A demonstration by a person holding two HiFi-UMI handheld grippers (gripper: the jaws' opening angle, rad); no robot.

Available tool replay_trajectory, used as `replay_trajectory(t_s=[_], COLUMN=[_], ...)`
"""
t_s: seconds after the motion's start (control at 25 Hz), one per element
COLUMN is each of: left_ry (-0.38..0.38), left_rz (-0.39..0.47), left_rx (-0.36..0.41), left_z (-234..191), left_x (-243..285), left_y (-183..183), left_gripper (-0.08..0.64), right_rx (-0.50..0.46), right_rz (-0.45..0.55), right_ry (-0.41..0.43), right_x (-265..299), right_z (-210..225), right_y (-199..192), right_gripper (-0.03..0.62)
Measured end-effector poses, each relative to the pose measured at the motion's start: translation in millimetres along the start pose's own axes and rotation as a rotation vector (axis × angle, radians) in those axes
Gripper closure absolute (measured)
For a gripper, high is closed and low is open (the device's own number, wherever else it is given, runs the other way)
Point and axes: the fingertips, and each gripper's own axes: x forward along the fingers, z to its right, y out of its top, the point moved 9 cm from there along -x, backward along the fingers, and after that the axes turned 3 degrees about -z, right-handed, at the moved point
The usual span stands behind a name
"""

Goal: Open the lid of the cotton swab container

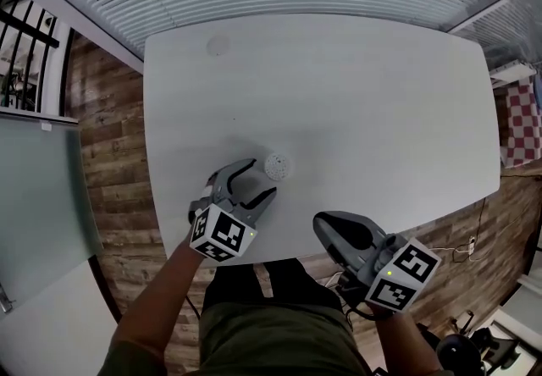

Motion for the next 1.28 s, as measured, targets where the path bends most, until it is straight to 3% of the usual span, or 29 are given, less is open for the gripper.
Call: replay_trajectory(t_s=[0.6,1.28], left_ry=[-0.021,0.007], left_rz=[-0.040,-0.067], left_rx=[0.063,0.058], left_z=[-1.5,-0.9], left_x=[29.0,37.6], left_y=[9.4,14.1], left_gripper=[0.285,0.291], right_rx=[0.020,0.027], right_rz=[-0.001,-0.004], right_ry=[-0.022,-0.014], right_x=[-8.7,-9.1], right_z=[8.4,14.9], right_y=[-4.1,-1.3], right_gripper=[0.581,0.581])
